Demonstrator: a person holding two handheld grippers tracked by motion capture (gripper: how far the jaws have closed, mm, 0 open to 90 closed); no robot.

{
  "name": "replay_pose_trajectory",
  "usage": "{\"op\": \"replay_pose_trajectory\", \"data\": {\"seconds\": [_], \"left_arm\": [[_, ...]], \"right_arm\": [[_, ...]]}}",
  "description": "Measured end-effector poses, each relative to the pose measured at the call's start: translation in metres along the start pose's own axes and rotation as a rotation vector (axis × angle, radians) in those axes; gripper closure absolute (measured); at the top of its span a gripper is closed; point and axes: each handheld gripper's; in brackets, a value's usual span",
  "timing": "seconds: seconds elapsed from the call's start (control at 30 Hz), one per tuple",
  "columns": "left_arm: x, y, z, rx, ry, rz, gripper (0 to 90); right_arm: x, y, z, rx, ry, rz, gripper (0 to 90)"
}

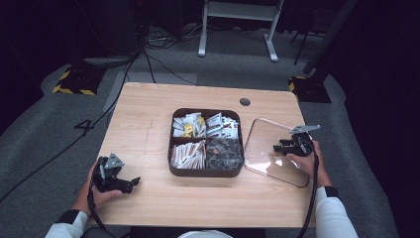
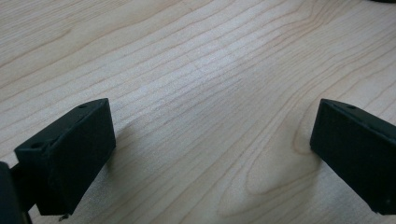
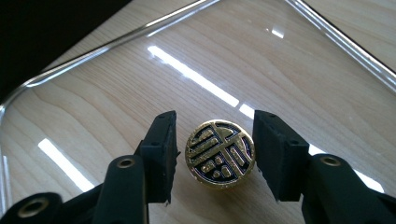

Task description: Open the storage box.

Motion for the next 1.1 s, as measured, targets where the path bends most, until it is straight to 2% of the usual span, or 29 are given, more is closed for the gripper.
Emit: {"op": "replay_pose_trajectory", "data": {"seconds": [0.23, 0.37, 0.6, 0.73, 0.93, 1.1], "left_arm": [[0.000, 0.000, 0.000, 0.003, 0.000, -0.001, 0.3], [0.000, 0.000, 0.000, 0.004, 0.000, -0.002, 0.2], [0.000, 0.000, 0.000, 0.004, 0.000, -0.001, 0.2], [0.000, 0.000, 0.000, 0.004, 0.000, -0.001, 0.2], [0.000, 0.000, 0.000, 0.003, 0.001, -0.002, 0.2], [0.000, 0.000, 0.000, 0.003, 0.000, -0.002, 0.2]], "right_arm": [[-0.002, 0.000, 0.003, -0.002, -0.019, -0.004, 39.0], [-0.005, 0.003, 0.006, 0.011, -0.018, -0.028, 30.3], [-0.014, 0.010, 0.011, 0.012, -0.012, -0.076, 26.6], [-0.023, 0.015, 0.018, 0.009, 0.015, -0.102, 26.2], [-0.035, 0.018, 0.026, 0.005, 0.037, -0.116, 26.4], [-0.050, 0.018, 0.036, -0.002, 0.077, -0.122, 27.2]]}}
Point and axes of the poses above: each handheld gripper's, and its own axes: y roughly backward along the jaws, x roughly out of its underside, z roughly to its left, and after that the axes turned 7 degrees about -x, right-handed
